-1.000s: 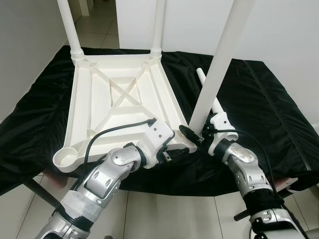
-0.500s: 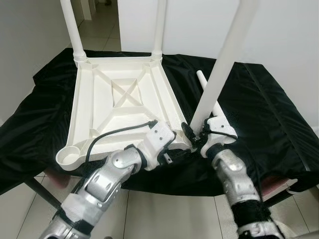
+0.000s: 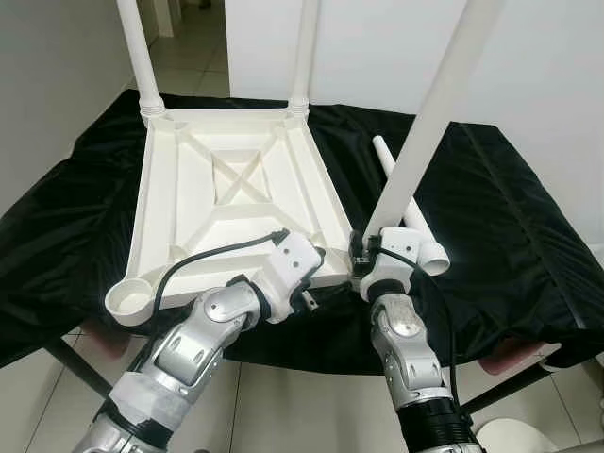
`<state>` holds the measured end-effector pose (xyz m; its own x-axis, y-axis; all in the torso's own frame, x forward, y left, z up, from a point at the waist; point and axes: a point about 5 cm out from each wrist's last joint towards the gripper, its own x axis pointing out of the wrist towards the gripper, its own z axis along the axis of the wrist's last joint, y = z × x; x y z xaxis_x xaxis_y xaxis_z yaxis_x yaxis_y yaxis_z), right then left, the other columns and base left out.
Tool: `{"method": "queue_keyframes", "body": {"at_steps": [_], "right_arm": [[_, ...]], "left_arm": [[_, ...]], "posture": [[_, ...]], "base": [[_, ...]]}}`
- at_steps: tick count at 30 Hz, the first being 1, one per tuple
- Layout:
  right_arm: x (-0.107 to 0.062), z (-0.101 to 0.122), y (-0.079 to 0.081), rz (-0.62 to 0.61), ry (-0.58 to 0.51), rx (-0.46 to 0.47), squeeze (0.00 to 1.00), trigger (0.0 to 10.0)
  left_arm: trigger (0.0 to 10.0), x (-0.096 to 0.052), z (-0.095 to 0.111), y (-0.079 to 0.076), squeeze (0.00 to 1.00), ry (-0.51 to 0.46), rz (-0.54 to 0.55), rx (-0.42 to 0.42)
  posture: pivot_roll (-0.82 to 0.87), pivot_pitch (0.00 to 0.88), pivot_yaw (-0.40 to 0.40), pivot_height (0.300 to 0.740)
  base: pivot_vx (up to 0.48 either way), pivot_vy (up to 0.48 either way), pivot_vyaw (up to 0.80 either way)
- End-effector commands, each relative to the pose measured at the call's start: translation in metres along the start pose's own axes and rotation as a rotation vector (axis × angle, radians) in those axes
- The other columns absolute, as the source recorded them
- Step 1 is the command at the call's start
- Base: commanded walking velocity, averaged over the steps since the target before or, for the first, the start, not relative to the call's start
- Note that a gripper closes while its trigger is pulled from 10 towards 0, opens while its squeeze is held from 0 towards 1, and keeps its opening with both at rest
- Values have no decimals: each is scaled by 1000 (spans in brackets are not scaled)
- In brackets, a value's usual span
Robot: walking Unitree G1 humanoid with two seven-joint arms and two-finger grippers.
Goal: Building children table
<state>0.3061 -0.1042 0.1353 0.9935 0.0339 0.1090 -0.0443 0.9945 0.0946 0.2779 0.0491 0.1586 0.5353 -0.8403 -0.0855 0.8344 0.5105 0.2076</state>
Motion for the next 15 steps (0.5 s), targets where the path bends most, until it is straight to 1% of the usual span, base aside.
{"method": "queue_keyframes", "body": {"at_steps": [1, 2, 3, 5, 6, 9, 10, 11, 12, 13, 14, 15], "right_arm": [[-5, 1, 7, 21, -11, 40, 0, 10000], [-5, 1, 4, 16, -9, 37, 0, 10000], [-5, 4, 2, 26, -21, 39, 1000, 10000], [-5, 7, -1, 25, -38, 44, 1000, 10000], [-5, 11, -4, 32, -60, 45, 1000, 10000], [-5, 14, -10, 56, -83, 25, 1000, 10000], [-5, 15, -14, 92, -90, 17, 1000, 10000], [-5, 15, -14, 92, -90, 17, 1000, 10000], [-6, 17, -18, 149, -89, 15, 1000, 10000], [-6, 17, -18, 149, -89, 15, 1000, 10000], [-5, 16, -21, 202, -78, -10, 298, 10000], [-5, 16, -23, 236, -69, -27, 298, 10000]], "left_arm": [[10000, 1, -1, -3, 0, -8, -50, 4], [10000, 1, -1, -3, 0, -12, -53, 7], [10000, 1, 0, -2, 0, -16, -57, 0], [10000, 1, 1, -1, 0, -20, -55, -4], [10000, 1, 2, 1, 0, -23, -52, -7], [10000, 1, 2, 2, 0, -26, -50, -1], [10000, 1, 3, 3, 0, -29, -42, 0], [10000, 1, 3, 3, 0, -29, -42, 0], [10000, 2, 4, 4, 0, -31, -32, -1], [10000, 2, 4, 4, 0, -31, -32, -1], [10000, 2, 4, 5, 0, -32, -30, -1], [10000, 2, 4, 6, 0, -32, -30, 0]], "posture": [[11, 8, -49, 740], [11, 8, -49, 740], [10, 7, -48, 740], [10, 7, -48, 740], [13, 5, -46, 740], [13, 4, -45, 740], [12, 4, -42, 740], [12, 4, -42, 740], [12, 5, -41, 740], [12, 5, -41, 740], [10, 4, -40, 740], [10, 4, -40, 740]], "base": [[0, 0, 0], [0, 0, 0], [0, 0, 0], [0, 0, 0], [0, 0, 0], [0, 0, 0], [0, 0, 0], [0, 0, 0], [0, 0, 0], [0, 0, 0], [0, 0, 0], [0, 0, 0]]}}
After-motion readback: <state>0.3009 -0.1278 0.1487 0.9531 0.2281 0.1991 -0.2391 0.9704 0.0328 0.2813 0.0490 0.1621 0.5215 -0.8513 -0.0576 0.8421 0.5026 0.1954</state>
